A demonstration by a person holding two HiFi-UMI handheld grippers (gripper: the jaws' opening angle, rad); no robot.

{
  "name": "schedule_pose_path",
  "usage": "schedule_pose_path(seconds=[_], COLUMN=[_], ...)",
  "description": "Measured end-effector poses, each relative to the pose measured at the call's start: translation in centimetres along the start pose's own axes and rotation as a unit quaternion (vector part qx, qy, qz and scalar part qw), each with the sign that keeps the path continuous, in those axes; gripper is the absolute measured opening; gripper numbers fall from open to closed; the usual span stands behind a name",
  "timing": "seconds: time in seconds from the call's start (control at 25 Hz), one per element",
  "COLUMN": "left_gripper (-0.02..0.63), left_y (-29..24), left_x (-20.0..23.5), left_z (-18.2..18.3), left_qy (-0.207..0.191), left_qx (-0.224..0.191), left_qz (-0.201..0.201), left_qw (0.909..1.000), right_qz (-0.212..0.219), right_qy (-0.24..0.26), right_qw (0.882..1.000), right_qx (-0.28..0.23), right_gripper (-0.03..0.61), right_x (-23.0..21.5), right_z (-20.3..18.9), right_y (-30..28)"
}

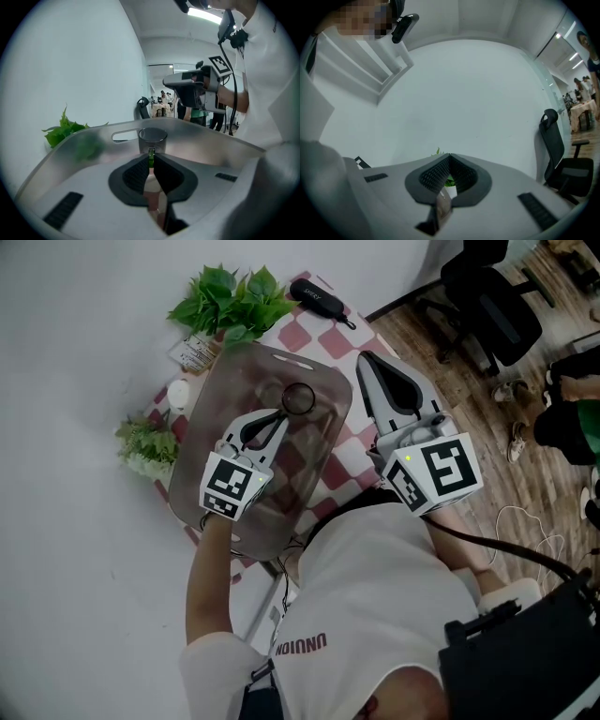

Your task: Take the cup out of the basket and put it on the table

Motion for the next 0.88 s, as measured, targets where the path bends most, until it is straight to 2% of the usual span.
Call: schedule_pose_path(seconds=[0.4, 0.88], left_gripper=[0.040, 0.040], left_y=[1.5, 2.7], left_x=[0.7, 1.0], left_z=[1.1, 3.3], left_qy=[0.026, 0.050], left_qx=[-0.013, -0.039], left_qz=[0.040, 0.071], left_qw=[0.9988, 0.9955], right_qz=[0.000, -0.008], right_qy=[-0.001, -0.001], right_qw=[1.000, 1.000], right_qx=[-0.003, -0.004], right_gripper=[0.018, 0.018], right_x=[-0.1, -0.4], right_z=[0.1, 0.2], right_y=[0.1, 0.3])
Point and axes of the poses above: the fingertips, and each gripper's own axes: y backward along the fingers, x to its left, z out of its top, the point moved 4 cm from there along y, backward along the fingers, and after that the axes turned 11 degrees about z, right-handed, at the moved point
